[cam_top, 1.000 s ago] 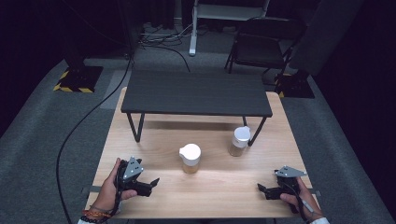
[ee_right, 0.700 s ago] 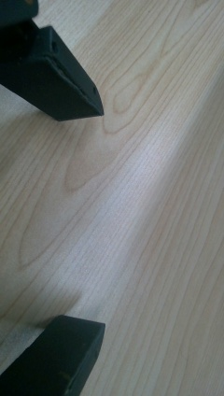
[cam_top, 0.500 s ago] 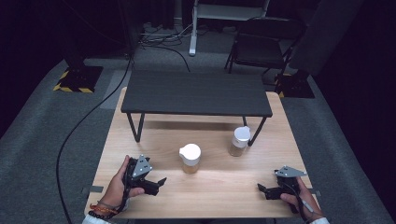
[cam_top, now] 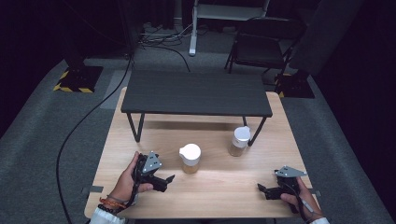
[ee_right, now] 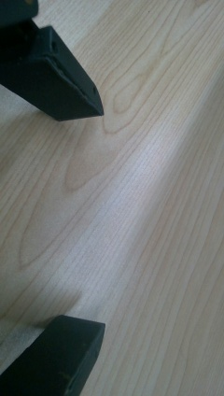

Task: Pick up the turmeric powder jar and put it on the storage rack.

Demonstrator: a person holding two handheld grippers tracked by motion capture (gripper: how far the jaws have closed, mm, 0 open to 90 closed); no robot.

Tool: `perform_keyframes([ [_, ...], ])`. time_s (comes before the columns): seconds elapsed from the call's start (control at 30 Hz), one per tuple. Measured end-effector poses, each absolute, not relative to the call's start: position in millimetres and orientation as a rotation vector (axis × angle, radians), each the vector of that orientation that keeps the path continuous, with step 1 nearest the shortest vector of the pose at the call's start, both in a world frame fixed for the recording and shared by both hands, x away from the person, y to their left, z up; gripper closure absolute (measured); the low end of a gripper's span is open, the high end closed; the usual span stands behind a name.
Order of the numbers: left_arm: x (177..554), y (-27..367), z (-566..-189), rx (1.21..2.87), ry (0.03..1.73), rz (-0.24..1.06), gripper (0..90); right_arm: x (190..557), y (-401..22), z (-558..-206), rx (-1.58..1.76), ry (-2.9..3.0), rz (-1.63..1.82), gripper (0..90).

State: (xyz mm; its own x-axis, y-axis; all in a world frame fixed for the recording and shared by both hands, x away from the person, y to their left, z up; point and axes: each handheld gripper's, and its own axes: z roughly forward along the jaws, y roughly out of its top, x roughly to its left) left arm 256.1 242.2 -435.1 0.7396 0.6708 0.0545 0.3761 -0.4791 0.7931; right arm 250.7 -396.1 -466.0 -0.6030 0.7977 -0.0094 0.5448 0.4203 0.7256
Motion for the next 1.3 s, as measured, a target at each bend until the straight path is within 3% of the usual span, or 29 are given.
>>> perform_keyframes([
  [1.3, 283, 210, -447, 2.075, 0.783, 0.376, 1.4, 251, -396, -466, 1.149, 2.328, 0.994, 0.0],
])
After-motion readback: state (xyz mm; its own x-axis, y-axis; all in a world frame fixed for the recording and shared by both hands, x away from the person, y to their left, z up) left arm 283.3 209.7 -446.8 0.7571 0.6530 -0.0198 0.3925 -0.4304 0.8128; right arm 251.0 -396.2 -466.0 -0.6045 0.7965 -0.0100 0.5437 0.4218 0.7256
